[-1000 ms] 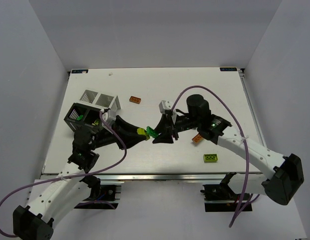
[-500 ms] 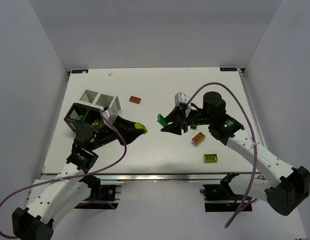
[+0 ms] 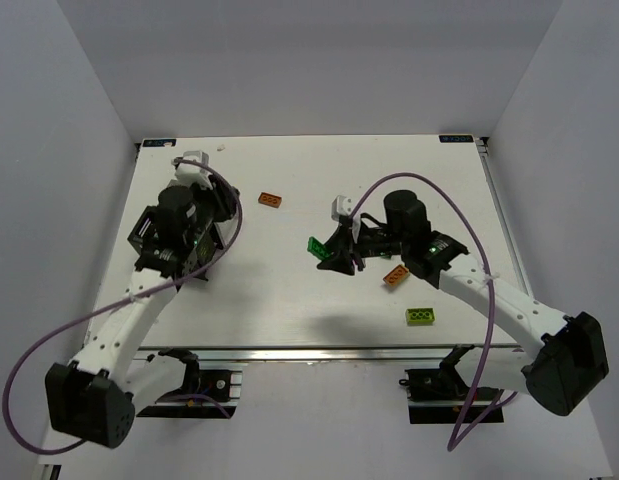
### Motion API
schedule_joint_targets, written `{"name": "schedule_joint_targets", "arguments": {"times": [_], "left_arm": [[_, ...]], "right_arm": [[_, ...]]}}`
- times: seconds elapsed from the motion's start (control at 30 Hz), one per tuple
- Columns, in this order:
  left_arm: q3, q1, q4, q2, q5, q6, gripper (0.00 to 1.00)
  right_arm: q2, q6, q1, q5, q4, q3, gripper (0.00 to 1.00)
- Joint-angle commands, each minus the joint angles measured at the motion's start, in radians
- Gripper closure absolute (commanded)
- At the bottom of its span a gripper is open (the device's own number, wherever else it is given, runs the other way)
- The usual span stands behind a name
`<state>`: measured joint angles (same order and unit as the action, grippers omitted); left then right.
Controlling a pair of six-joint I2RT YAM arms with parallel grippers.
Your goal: Sort the legos into containers by color
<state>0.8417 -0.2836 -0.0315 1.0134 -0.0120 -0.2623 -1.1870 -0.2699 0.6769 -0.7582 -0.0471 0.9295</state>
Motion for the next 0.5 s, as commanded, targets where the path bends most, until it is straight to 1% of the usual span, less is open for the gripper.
{"name": "schedule_joint_targets", "arguments": {"times": [0.0, 0.03, 0.1, 0.23, 0.3, 0.33, 0.47], "left_arm": [[0.063, 0.084, -0.079, 0.108, -0.048, 0.0, 1.0], [0.086, 0.131, -0.082, 0.132, -0.028, -0.002, 1.0], [0.109, 0.176, -0.088, 0.201, -0.016, -0.005, 1.0], [0.151, 0.274, -0.067, 0.28, -0.025, -0.014, 1.0], [0.171, 0.282, -0.053, 0.306, -0.058, -0.002, 1.0], [0.18, 0.316, -0.053, 0.333, -0.072, 0.004, 1.0], [0.23, 0.33, -0.05, 0.39, -0.124, 0.038, 1.0]], "right_arm": [[-0.017, -0.031, 0.041, 0.06, -0.027, 0.042, 0.99], [-0.023, -0.031, 0.047, 0.066, -0.027, 0.042, 0.99], [-0.028, -0.037, 0.047, 0.068, -0.028, 0.042, 0.99], [-0.02, -0.038, 0.05, 0.074, -0.031, 0.043, 0.99], [-0.014, -0.037, 0.05, 0.074, -0.03, 0.042, 0.98], [-0.013, -0.037, 0.05, 0.074, -0.03, 0.043, 0.98], [-0.011, -0.037, 0.05, 0.074, -0.03, 0.043, 0.98]]}}
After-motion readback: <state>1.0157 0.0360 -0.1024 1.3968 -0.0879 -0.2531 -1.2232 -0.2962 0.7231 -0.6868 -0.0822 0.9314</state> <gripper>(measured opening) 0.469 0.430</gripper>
